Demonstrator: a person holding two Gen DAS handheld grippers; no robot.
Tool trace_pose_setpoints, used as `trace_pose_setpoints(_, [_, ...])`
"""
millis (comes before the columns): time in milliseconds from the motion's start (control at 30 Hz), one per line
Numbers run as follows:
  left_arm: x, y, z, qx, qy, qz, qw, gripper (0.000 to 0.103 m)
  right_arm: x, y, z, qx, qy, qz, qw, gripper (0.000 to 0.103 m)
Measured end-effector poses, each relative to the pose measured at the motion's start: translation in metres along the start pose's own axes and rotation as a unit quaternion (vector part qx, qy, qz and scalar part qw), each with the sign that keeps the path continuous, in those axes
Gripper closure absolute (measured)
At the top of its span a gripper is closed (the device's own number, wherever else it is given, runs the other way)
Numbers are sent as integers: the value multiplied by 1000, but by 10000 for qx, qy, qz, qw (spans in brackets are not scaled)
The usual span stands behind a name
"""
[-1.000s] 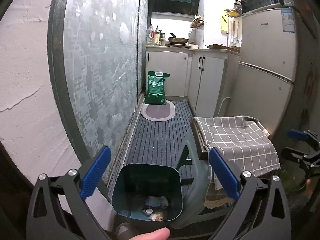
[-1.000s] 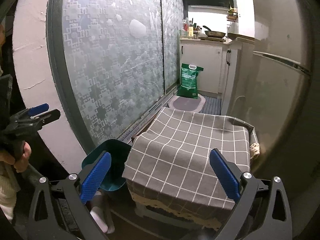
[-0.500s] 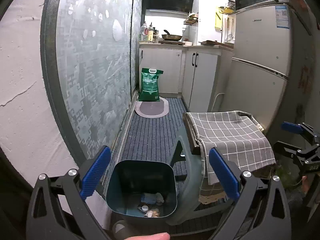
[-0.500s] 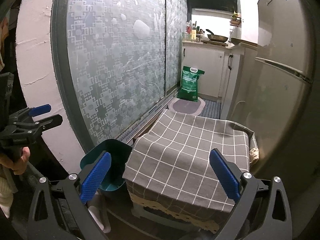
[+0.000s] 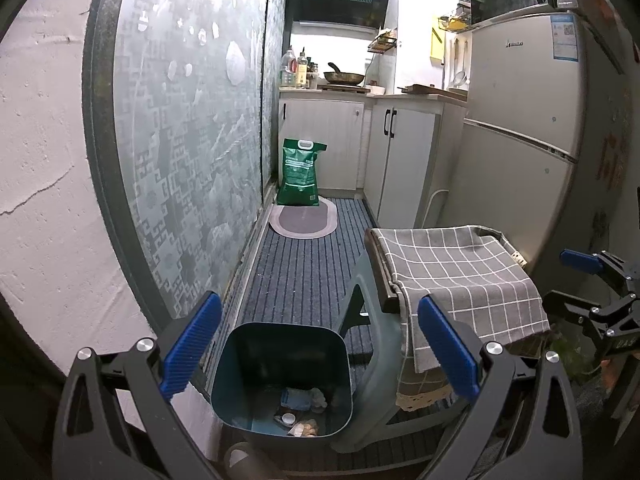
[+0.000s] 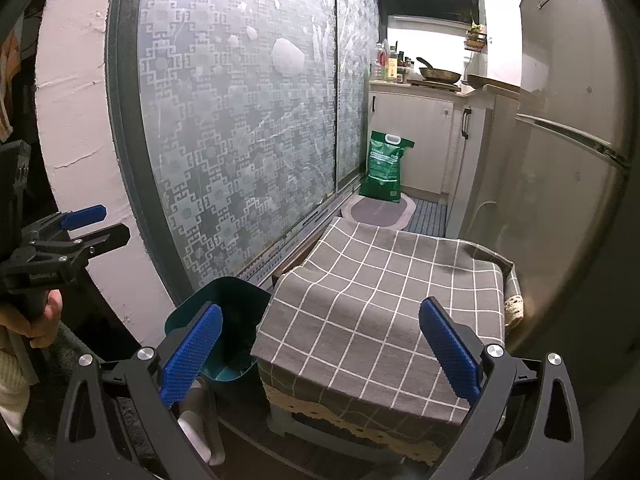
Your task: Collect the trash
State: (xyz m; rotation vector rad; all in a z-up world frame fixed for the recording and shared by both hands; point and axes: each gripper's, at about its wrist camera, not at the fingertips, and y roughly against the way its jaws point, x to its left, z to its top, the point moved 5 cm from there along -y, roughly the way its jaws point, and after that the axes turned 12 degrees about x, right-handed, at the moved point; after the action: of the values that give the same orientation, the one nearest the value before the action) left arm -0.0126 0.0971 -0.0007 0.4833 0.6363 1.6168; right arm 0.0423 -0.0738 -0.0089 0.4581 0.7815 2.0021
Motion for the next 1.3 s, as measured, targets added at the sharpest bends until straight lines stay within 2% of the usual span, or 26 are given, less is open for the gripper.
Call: trace_pose_setpoints(1300, [-3, 1, 1, -15, -52, -47, 10000, 3, 5, -3, 0, 19, 55, 1, 10000, 3])
